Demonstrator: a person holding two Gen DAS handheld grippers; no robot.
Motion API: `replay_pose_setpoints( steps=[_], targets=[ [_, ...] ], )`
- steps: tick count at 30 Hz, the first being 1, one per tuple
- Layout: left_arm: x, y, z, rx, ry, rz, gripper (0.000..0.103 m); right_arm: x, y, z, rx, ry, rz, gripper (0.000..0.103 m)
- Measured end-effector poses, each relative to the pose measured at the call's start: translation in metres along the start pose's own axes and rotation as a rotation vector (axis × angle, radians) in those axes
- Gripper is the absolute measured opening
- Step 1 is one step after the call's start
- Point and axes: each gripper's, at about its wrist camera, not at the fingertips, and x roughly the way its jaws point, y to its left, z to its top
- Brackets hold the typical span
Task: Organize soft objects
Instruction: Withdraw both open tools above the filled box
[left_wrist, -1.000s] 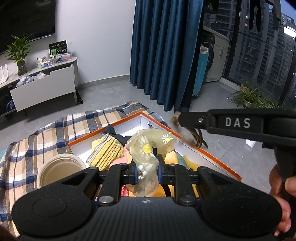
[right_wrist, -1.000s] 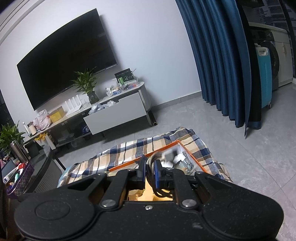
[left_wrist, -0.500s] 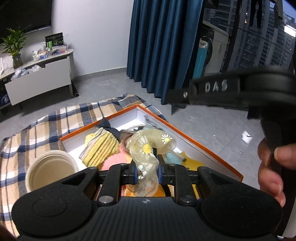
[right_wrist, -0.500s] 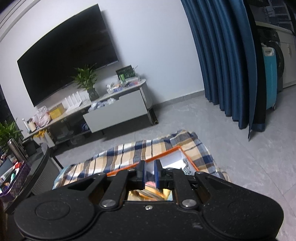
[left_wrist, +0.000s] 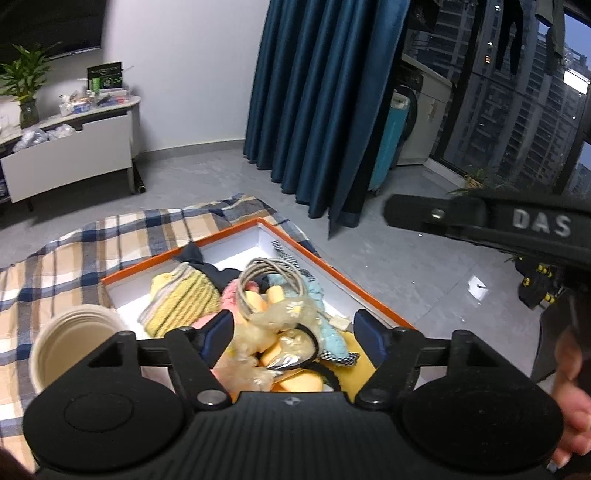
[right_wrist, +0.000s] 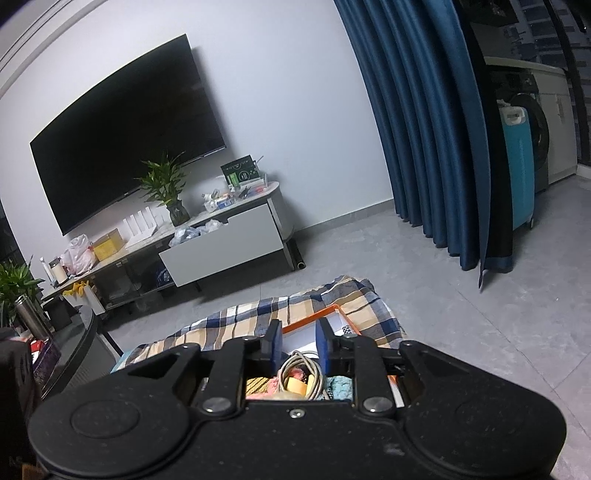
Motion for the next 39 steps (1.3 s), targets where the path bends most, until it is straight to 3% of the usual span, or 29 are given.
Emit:
replay_pose_setpoints(
  steps=[8,12,19,26,39],
  targets=[
    [-0.029,-0.004,0.000,-0.015,-0.041,0.122,0.103,-0.023,0.003,-0.004,-0.009,-0.019,0.009,0.052],
    [-0.044,-0.007,-0.002,-0.048,-0.050,0.221,0.103,-0.035,0.004,-0.008,-0.030,-0.019,0.015,0.065],
    [-0.066,-0.013,-0.013,-0.127,-0.043,0.346,0.103,-0.052,0.006,-0.018,-0.082,0.006,0.009,0.072],
    [-0.074,-0.022,-0.033,-0.201,-0.018,0.387,0.103,-0.061,0.006,-0.034,-0.108,0.046,0.007,0.074],
    [-0.077,-0.046,-0.063,-0.194,0.005,0.373,0.103,-0.082,-0.007,-0.063,-0.136,0.089,-0.029,0.077]
  ],
)
